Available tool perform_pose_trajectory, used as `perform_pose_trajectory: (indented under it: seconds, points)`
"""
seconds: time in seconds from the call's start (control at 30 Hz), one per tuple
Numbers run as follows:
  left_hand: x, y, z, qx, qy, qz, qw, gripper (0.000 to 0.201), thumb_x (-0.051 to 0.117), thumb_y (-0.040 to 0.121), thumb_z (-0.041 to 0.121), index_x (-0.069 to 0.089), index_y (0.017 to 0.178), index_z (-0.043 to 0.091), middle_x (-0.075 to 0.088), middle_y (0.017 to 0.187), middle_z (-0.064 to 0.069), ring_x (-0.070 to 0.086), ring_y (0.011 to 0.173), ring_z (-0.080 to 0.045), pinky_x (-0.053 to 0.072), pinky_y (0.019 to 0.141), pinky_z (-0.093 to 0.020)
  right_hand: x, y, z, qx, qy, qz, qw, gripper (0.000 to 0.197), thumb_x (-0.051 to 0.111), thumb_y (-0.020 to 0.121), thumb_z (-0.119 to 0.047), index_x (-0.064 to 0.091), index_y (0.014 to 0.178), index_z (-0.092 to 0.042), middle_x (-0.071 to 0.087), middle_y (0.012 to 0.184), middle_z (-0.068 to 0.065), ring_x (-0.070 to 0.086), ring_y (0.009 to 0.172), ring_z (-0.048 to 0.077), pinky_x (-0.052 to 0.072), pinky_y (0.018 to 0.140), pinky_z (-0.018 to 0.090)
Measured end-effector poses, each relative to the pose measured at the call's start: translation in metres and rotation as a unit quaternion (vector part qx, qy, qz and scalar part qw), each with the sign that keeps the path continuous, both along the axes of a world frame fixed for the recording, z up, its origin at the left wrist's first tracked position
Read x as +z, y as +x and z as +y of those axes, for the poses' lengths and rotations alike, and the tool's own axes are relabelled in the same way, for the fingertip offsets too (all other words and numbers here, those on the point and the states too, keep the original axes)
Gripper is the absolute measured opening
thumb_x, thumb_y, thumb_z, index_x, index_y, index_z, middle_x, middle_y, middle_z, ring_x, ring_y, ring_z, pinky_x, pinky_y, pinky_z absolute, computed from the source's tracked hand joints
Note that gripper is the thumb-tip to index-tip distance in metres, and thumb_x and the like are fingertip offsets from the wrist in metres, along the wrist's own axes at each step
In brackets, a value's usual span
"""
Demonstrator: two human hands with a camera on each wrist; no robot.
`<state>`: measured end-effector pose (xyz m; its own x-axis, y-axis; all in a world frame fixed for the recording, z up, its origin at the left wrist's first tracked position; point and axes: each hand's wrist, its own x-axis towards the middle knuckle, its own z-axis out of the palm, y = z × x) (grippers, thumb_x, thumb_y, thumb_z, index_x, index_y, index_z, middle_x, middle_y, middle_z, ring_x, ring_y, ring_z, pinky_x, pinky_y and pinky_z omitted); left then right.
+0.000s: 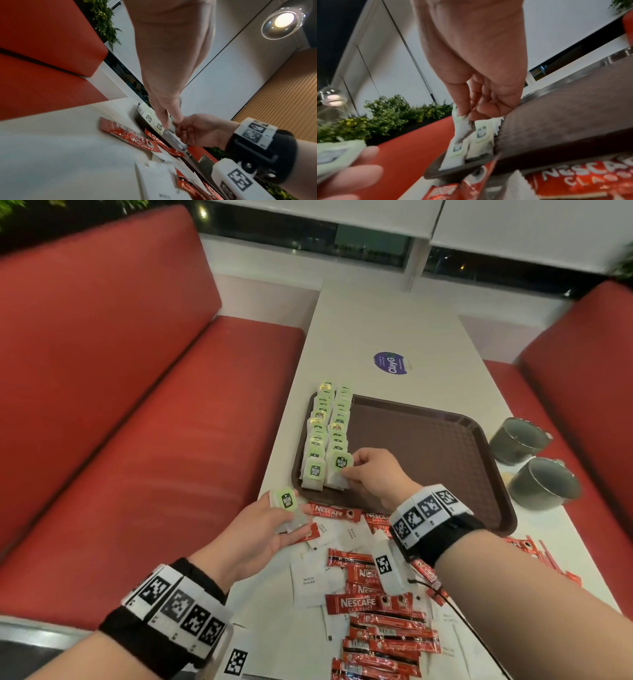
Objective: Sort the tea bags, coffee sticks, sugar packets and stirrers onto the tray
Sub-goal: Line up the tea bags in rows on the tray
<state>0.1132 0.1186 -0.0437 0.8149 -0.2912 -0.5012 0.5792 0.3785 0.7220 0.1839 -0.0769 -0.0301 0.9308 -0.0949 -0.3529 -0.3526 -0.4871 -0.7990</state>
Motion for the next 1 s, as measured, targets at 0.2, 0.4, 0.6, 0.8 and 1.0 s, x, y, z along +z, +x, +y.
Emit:
perform_pose_trajectory:
  seconds: [0.2, 0.4, 0.6, 0.8, 1.0]
  points:
    - [0.001, -0.003, 0.008, 0.016, 0.016, -0.005, 1.000, 0.032, 0.039, 0.094, -0.012, 0.049, 0.112, 0.012, 0.062, 0.115, -0.018, 0.062, 0.107, -0.029, 0.058, 0.078, -0.031, -0.019, 0.028, 0.009, 0.038, -0.109, 0.078, 0.990, 0.020, 0.066, 0.084, -0.005, 0.053, 0.070, -0.012, 0.060, 0.074, 0.008, 0.057, 0.070, 0.020, 0.054, 0.074, 0.033]
    - [-0.003, -0.002, 0.014, 0.043, 0.034, -0.019, 0.998, 0.030, 0.045, 0.094, -0.008, 0.049, 0.119, 0.007, 0.062, 0.116, -0.017, 0.064, 0.105, -0.029, 0.058, 0.078, -0.031, -0.022, 0.035, 0.017, 0.066, -0.155, 0.123, 0.978, 0.019, 0.065, 0.086, -0.007, 0.052, 0.072, -0.011, 0.060, 0.071, 0.005, 0.062, 0.081, 0.023, 0.055, 0.087, 0.036]
    - [-0.003, 0.004, 0.010, 0.048, 0.060, -0.037, 0.996, 0.027, 0.050, 0.094, -0.003, 0.054, 0.117, 0.009, 0.065, 0.114, -0.013, 0.065, 0.104, -0.028, 0.058, 0.078, -0.032, -0.007, 0.021, 0.011, 0.039, -0.196, -0.013, 0.980, 0.029, 0.066, 0.086, -0.020, 0.057, 0.112, -0.010, 0.061, 0.107, 0.005, 0.060, 0.094, 0.020, 0.052, 0.079, 0.030]
    - [0.007, 0.014, -0.004, -0.021, 0.061, -0.087, 0.994, 0.025, 0.050, 0.095, 0.001, 0.056, 0.116, 0.014, 0.069, 0.111, -0.007, 0.069, 0.098, -0.020, 0.058, 0.077, -0.027, 0.014, -0.032, 0.022, 0.150, -0.011, -0.018, 0.989, 0.022, 0.071, 0.084, -0.032, 0.067, 0.096, -0.014, 0.062, 0.085, -0.003, 0.056, 0.073, 0.011, 0.045, 0.060, 0.021]
    - [0.020, 0.023, -0.026, -0.064, 0.066, -0.099, 0.991, 0.027, 0.047, 0.099, 0.017, 0.047, 0.127, 0.014, 0.065, 0.120, -0.008, 0.069, 0.098, -0.025, 0.059, 0.079, -0.032, 0.011, -0.040, 0.017, 0.056, 0.185, 0.001, 0.981, 0.016, 0.069, 0.083, -0.003, 0.062, 0.092, 0.007, 0.066, 0.092, 0.024, 0.064, 0.079, 0.026, 0.057, 0.077, 0.043]
